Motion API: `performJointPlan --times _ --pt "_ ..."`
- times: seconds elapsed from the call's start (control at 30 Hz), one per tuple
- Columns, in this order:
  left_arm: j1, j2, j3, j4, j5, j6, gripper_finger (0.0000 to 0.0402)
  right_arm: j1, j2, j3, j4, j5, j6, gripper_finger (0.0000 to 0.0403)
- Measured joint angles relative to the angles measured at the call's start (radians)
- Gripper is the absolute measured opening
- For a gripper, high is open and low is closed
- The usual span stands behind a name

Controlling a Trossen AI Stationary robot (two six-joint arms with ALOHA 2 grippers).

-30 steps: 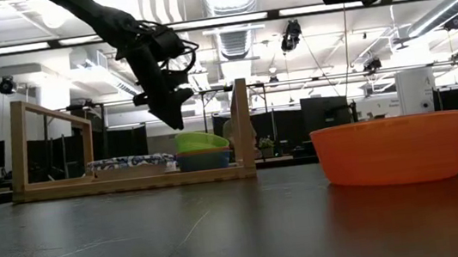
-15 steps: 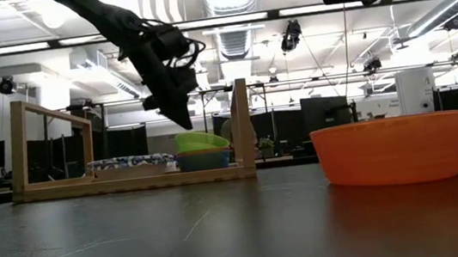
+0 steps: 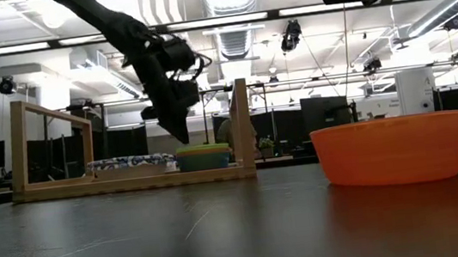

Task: Place and stack bowls onto a shelf
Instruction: Stack the top white patterned bowl on top of the other white patterned bowl on the shelf

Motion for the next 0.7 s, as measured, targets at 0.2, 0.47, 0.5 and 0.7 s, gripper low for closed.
performJointPlan --times 0.2,0.47,0.5,0.7 --pt "-0.089 -0.114 0.0 -0.079 -0.001 -0.061 0.0 0.0 0.0 0.0 -0.002 0.07 0.107 0.015" --pt "-0.386 -0.246 0.0 -0.086 0.006 -0.103 0.0 -0.073 0.054 0.0 -0.159 0.135 0.502 0.0129" --pt "-0.429 -0.255 0.0 -0.076 0.006 -0.108 0.0 -0.096 0.066 0.003 -0.208 0.124 0.555 0.0126" --pt "-0.666 -0.279 0.0 0.005 -0.079 -0.112 0.0 -0.302 0.153 0.068 -0.57 0.015 0.795 0.0125"
